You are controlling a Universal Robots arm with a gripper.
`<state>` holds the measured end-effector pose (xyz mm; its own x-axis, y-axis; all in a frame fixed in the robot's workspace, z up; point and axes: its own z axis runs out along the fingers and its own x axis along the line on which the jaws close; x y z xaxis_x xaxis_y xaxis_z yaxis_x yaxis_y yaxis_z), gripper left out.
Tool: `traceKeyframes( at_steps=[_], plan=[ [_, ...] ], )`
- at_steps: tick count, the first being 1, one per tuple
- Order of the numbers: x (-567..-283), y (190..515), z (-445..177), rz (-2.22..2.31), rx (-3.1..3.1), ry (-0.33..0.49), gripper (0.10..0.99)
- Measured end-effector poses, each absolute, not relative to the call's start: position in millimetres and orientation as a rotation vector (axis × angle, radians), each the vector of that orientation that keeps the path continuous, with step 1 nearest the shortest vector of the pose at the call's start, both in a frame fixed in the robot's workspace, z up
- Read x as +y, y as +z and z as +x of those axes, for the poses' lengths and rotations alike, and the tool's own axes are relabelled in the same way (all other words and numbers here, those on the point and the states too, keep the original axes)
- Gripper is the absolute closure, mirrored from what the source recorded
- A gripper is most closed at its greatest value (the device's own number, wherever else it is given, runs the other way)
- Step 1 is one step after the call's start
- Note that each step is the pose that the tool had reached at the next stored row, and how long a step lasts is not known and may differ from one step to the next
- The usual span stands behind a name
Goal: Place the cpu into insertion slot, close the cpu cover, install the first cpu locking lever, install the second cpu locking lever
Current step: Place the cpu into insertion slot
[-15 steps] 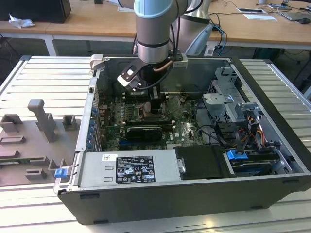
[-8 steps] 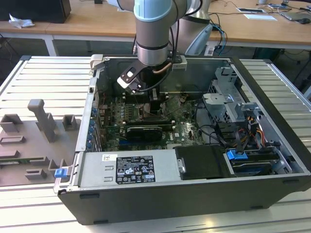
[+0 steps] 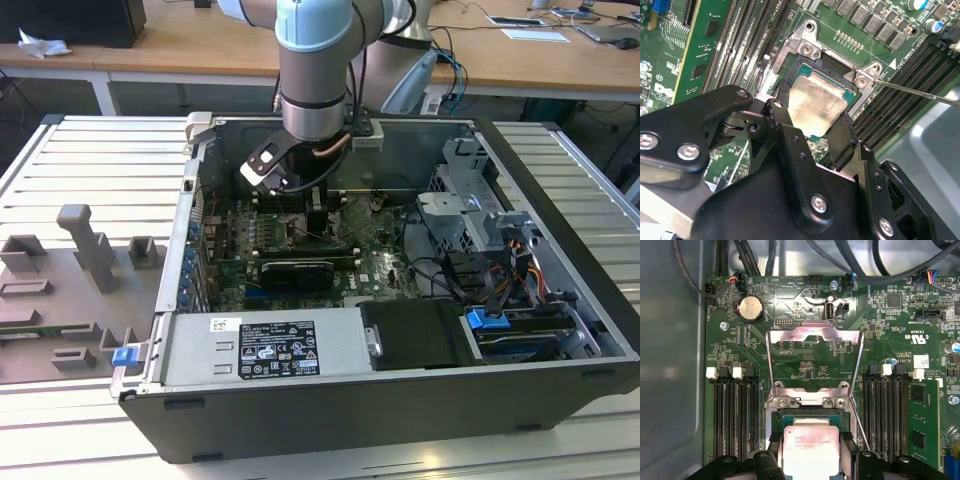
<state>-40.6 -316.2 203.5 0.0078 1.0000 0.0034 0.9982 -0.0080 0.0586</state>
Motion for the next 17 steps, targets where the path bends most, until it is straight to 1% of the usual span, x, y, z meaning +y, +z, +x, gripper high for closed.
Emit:
traceKeyframes(
  at_steps=[16, 17],
  plan=[
    [-316.2, 197.6, -38.8, 2.199, 2.182, 0.063, 0.545],
    [-316.1, 197.6, -38.8, 2.199, 2.182, 0.063, 0.533]
  ],
)
